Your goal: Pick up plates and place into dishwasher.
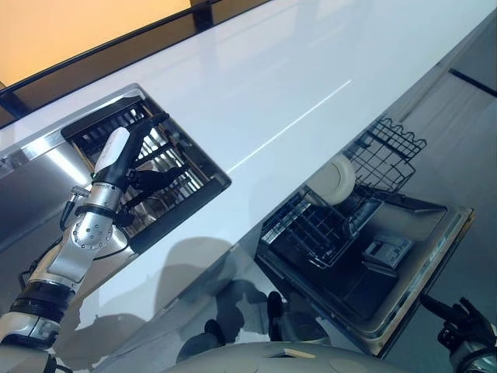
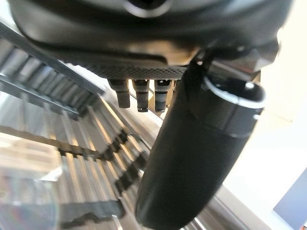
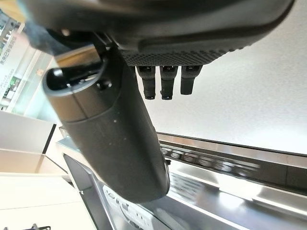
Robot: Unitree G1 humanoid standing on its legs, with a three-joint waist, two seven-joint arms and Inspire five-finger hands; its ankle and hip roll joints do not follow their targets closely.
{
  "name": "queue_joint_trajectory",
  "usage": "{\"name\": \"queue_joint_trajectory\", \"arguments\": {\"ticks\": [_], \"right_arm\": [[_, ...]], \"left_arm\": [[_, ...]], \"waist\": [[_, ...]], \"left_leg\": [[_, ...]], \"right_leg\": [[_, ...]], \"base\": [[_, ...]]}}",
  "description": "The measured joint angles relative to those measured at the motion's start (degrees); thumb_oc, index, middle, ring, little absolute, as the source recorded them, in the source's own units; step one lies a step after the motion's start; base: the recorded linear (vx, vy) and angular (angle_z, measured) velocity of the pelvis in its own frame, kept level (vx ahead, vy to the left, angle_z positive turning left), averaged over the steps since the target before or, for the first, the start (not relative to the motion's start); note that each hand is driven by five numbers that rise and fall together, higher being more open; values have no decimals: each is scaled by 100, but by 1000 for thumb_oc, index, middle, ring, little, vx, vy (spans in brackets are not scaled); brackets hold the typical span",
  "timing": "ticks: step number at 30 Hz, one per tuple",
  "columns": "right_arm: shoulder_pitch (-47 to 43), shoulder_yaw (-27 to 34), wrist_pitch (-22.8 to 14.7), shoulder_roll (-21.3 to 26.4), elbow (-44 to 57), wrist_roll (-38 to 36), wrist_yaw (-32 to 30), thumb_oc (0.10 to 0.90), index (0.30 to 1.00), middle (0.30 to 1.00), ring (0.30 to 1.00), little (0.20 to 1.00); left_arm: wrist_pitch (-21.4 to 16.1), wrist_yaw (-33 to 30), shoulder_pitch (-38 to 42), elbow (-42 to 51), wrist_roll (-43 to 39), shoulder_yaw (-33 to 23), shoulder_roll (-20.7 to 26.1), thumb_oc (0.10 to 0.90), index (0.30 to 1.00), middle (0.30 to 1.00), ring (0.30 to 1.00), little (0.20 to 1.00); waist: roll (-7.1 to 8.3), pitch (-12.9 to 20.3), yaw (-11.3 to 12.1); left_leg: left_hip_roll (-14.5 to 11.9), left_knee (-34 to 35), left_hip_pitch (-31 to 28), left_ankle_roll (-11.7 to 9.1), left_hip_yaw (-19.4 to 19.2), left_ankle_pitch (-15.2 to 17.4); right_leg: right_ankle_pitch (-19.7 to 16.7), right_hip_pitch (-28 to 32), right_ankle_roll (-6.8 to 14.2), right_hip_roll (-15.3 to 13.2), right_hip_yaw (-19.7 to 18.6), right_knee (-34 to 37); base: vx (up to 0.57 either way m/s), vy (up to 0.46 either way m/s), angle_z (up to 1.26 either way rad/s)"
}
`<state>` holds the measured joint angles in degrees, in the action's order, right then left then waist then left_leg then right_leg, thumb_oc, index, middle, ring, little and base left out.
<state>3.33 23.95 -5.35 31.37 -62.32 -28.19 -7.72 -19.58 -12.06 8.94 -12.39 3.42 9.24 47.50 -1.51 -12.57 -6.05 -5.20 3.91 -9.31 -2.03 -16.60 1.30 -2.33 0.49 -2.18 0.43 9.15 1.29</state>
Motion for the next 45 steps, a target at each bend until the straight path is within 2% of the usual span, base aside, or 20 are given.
{"name": "queue_joint_trajectory", "arguments": {"ticks": [3, 4, 6, 7, 10, 11, 15, 18, 24, 29, 31, 34, 38, 40, 41, 42, 43, 45], "right_arm": [[13, -5, -10, -1, -56, 28, -230, 800, 900, 900, 900, 900], [65, -3, -14, -1, -92, 28, -310, 800, 900, 900, 900, 900], [95, -4, -17, -3, -171, 25, -295, 800, 900, 900, 900, 900], [156, -25, -25, -26, -307, -266, 90, 800, 900, 900, 900, 900], [209, -109, -35, -49, -282, -566, 460, 800, 900, 900, 900, 900], [171, -240, -161, -77, -287, -727, 659, 800, 900, 900, 900, 900], [87, -601, -480, -73, -552, -844, 1261, 800, 900, 900, 900, 900], [-7, -863, -402, -64, -712, -969, 1685, 800, 900, 900, 900, 900], [69, -977, -65, 44, -1179, -2247, 2652, 800, 900, 900, 900, 900], [217, -1444, 159, 218, -1101, -2950, 3150, 800, 900, 900, 900, 900], [505, -1727, 238, 318, -613, -3173, 3229, 800, 900, 900, 900, 900], [566, -1860, 366, 323, -230, -3375, 3316, 800, 900, 900, 900, 900], [550, -2054, 683, 270, 698, -3394, 3318, 800, 900, 900, 900, 900], [522, -2156, 732, 117, 1225, -3416, 3341, 800, 900, 900, 900, 900], [483, -2172, 741, 116, 1363, -3425, 3341, 800, 900, 900, 900, 900], [451, -2226, 749, 44, 1615, -3503, 3350, 800, 900, 900, 900, 900], [396, -2273, 756, -64, 1777, -3553, 3369, 800, 900, 900, 900, 900], [145, -2525, 756, -182, 1913, -3721, 3459, 800, 900, 900, 900, 900]], "left_arm": [[4, 0, 0, 26, 0, -2, -4, 800, 900, 900, 900, 900], [24, 0, 3, 72, 0, -2, -4, 800, 900, 900, 900, 900], [37, 0, 3, 75, 0, -1, -9, 800, 900, 900, 900, 900], [91, 1, 2, 81, 0, -1, -9, 800, 900, 900, 900, 900], [98, 2, 2, 82, -1, -10, -9, 800, 900, 900, 900, 900], [97, 2, 5, 86, -8, -12, -20, 800, 900, 900, 900, 900], [108, 31, 3, 143, -247, -14, -107, 800, 900, 900, 900, 900], [146, 138, 5, 381, -350, -2, -192, 800, 900, 900, 900, 900], [191, 357, 8, 562, -359, -14, -254, 800, 900, 900, 900, 900], [180, 517, 16, 557, -351, -21, -426, 800, 900, 900, 900, 900], [144, 520, 18, 495, -349, -22, -516, 800, 900, 900, 900, 900], [126, 519, 14, 417, -345, -63, -535, 800, 900, 900, 900, 900], [90, 510, 108, 276, -343, -167, -536, 800, 900, 900, 900, 900], [60, 509, 186, 252, -344, -176, -524, 800, 900, 900, 900, 900], [58, 508, 223, 248, -344, -175, -527, 800, 900, 900, 900, 900], [48, 511, 349, 252, -345, -180, -524, 800, 900, 900, 900, 900], [50, 500, 475, 249, -343, -223, -465, 800, 900, 900, 900, 900], [50, 439, 675, 82, -343, -236, -430, 800, 900, 900, 900, 900]], "waist": [[-42, -2, -50], [-77, -24, -89], [-83, -30, -120], [-125, -69, -110], [-225, -149, -117], [-284, -195, -97], [-321, -303, -104], [-329, -312, -83], [-337, -322, 8], [-326, -325, 16], [-311, -327, 16], [-235, -325, 49], [-31, -315, 148], [131, -302, 201], [160, -301, 222], [220, -288, 297], [335, -291, 317], [474, -297, 364]], "left_leg": [[-23, 43, -18, -81, 19, -49], [-46, 58, -10, -247, 60, -99], [-47, 53, -3, -251, 94, -101], [15, 50, 2, -234, 142, -106], [32, 57, -6, -203, 165, -108], [40, 59, 11, -187, 176, -118], [98, 86, 120, -138, 215, -161], [127, 113, 146, -112, 339, -199], [152, 119, 121, -90, 580, -254], [131, 147, 89, -110, 715, -323], [124, 148, 88, -112, 762, -370], [115, 149, 87, -145, 899, -372], [117, 150, 97, -148, 1229, -378], [106, 150, 155, -146, 1409, -377], [84, 151, 199, -142, 1460, -377], [48, 150, 314, -132, 1559, -384], [36, 146, 410, -119, 1572, -374], [12, 126, 425, -173, 1495, -432]], "right_leg": [[-25, 36, -28, 42, 16, 65], [-26, 32, -23, 41, 61, 68], [-34, 27, -9, 18, 80, 80], [-70, 62, 37, -13, 92, 153], [-96, 90, 62, -44, 94, 197], [-101, 84, 78, -66, 100, 221], [-237, 73, 97, -116, 112, 391], [-239, 92, 97, -162, 237, 391], [-253, 223, 117, -205, 431, 392], [-248, 319, 123, -191, 562, 393], [-271, 334, 93, -188, 578, 395], [-305, 335, 92, -189, 726, 394], [-344, 270, 130, -161, 892, 391], [-357, 174, 154, -106, 903, 391], [-352, 131, 161, -83, 904, 370], [-327, -40, 191, -68, 879, 130], [-313, -84, 202, -65, 918, 117], [-430, -54, 68, -88, 1397, 308]], "base": [[-36, -116, 3], [-58, -164, 10], [-49, -99, 11], [-52, -52, 6], [-93, -61, 4], [-110, -25, 1], [-73, -26, 0], [-2, -15, 20], [27, -26, 17], [44, -21, 10], [33, -19, 7], [36, -8, -13], [29, 2, -37], [46, 2, -31], [59, -3, -27], [52, -7, -17], [54, -11, -15], [48, -4, -17]]}}
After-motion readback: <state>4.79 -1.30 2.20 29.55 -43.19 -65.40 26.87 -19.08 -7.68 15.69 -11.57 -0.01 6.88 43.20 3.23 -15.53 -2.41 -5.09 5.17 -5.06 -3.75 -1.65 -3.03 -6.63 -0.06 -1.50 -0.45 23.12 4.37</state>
